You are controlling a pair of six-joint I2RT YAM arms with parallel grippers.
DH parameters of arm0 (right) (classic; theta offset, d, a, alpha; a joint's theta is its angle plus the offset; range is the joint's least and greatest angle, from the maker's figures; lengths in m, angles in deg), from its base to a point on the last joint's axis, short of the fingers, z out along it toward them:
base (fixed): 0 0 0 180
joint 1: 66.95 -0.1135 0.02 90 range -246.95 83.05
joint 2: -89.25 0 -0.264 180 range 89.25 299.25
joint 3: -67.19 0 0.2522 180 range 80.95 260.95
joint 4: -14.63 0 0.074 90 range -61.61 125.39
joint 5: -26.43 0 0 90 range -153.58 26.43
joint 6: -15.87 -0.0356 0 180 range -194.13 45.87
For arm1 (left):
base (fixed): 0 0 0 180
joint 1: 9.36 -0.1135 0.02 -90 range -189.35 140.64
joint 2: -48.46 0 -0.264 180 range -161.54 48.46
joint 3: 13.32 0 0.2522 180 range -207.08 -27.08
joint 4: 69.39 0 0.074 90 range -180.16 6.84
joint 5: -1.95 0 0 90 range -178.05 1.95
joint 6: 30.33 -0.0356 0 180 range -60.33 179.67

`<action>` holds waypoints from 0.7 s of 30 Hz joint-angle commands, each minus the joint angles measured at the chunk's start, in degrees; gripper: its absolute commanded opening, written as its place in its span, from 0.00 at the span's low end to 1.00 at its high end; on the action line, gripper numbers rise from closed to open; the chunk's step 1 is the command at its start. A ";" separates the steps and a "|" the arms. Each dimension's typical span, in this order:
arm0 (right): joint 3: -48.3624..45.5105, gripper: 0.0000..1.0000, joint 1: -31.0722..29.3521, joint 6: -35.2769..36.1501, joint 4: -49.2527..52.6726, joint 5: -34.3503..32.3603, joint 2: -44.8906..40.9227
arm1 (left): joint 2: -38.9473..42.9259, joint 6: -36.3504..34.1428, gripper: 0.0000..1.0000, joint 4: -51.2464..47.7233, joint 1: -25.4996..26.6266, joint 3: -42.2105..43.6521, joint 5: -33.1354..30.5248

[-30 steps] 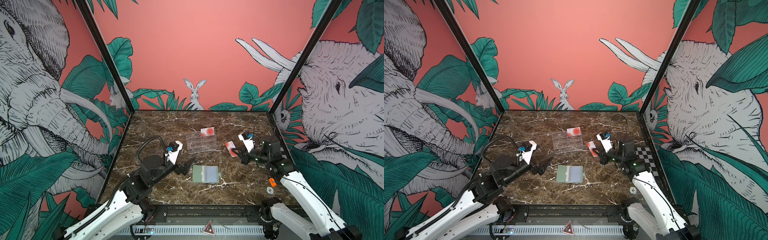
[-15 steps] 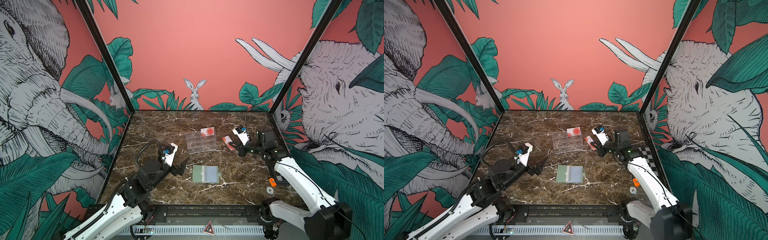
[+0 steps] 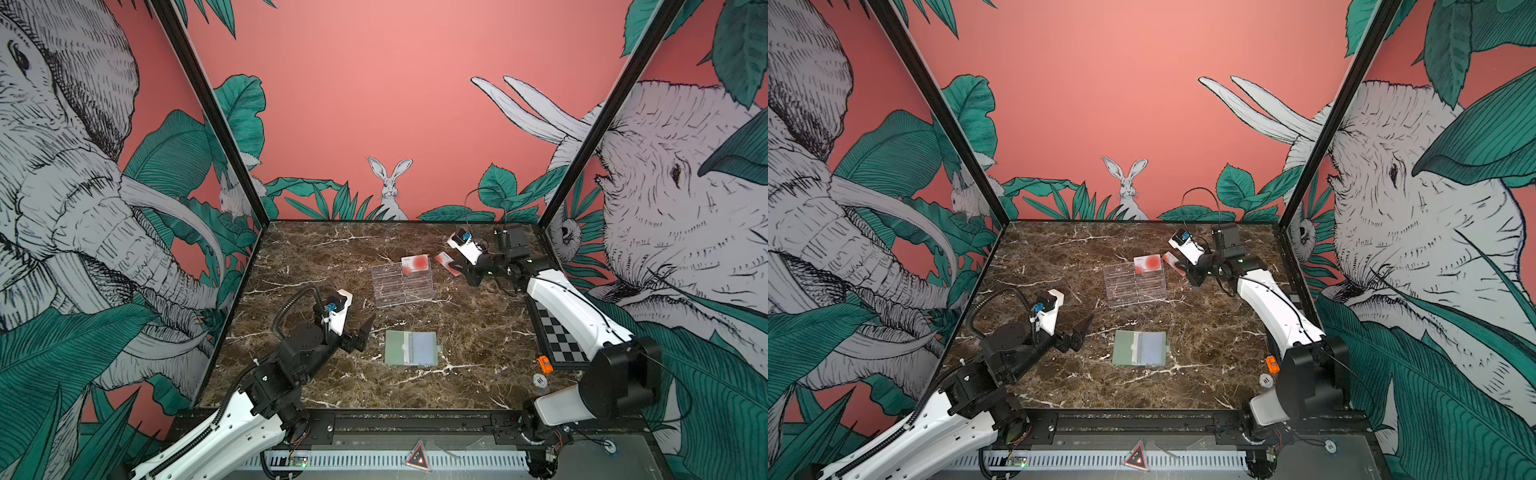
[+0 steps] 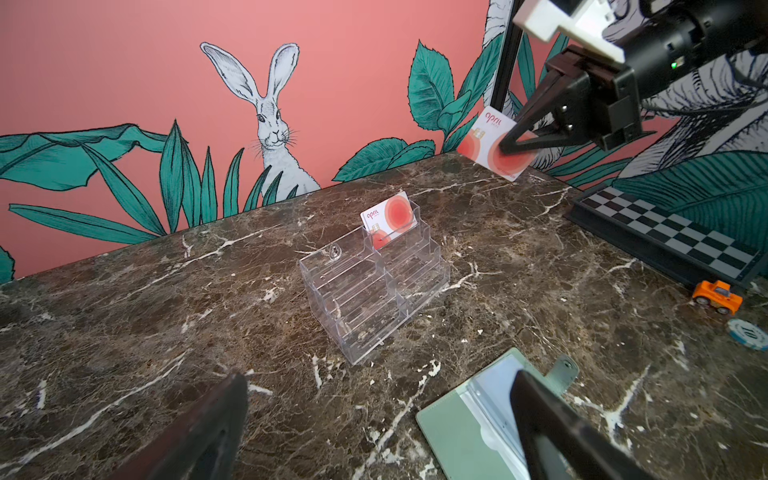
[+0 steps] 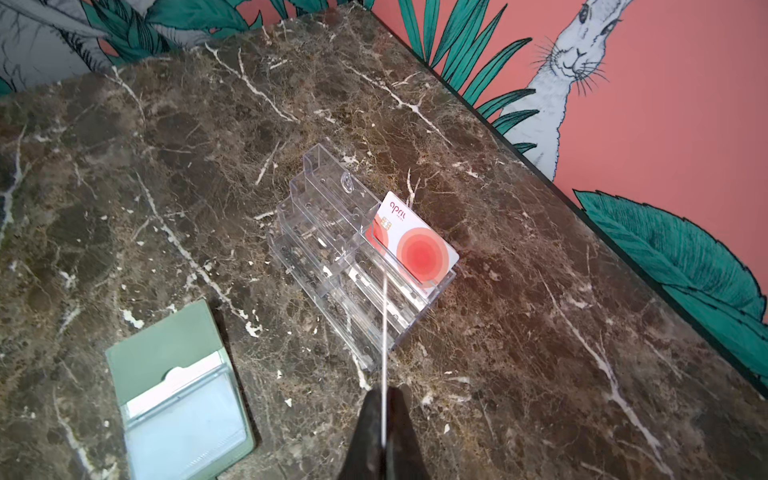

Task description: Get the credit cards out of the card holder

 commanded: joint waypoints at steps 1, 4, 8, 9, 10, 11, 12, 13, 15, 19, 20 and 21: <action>3.95 0.00 -0.43 7.77 3.17 1.40 3.43 | 0.89 0.49 0.99 1.86 -0.15 1.27 -1.02; 7.57 0.00 -1.14 11.98 5.16 0.70 7.82 | 1.48 0.39 0.99 1.82 -0.14 2.04 -1.43; 13.79 0.00 -2.46 17.54 8.50 -1.15 13.93 | 2.34 0.41 0.99 1.80 -0.15 3.04 -1.89; 15.33 0.00 -2.77 18.88 9.23 -1.24 15.35 | 2.52 0.48 0.99 1.94 -0.15 3.34 -1.99; 16.64 0.00 -2.99 19.72 9.68 -1.32 16.61 | 2.69 0.59 0.99 2.11 -0.12 3.64 -2.11; 18.21 0.00 -3.43 21.08 10.21 -1.48 18.03 | 2.79 0.65 0.99 2.35 -0.13 4.03 -2.24; 19.86 0.00 -3.70 22.37 10.83 -1.90 19.49 | 2.89 0.72 0.99 2.58 -0.15 4.25 -2.55; 21.56 0.00 -3.99 23.44 11.48 -2.33 20.74 | 2.94 0.74 0.99 2.68 -0.14 4.45 -2.85; 25.37 0.00 -4.55 26.01 13.21 -3.39 23.70 | 3.16 0.89 0.99 2.83 -0.14 4.87 -3.17; 31.79 0.00 -5.39 30.60 16.05 -5.41 28.41 | 3.44 1.53 0.99 3.00 -0.15 5.51 -3.87; 32.95 0.00 -5.70 31.60 16.29 -5.80 29.41 | 3.51 1.62 0.99 3.06 -0.08 5.75 -3.99; 34.01 0.00 -5.83 32.86 16.72 -6.03 30.27 | 3.54 1.68 0.99 3.09 -0.14 5.86 -4.09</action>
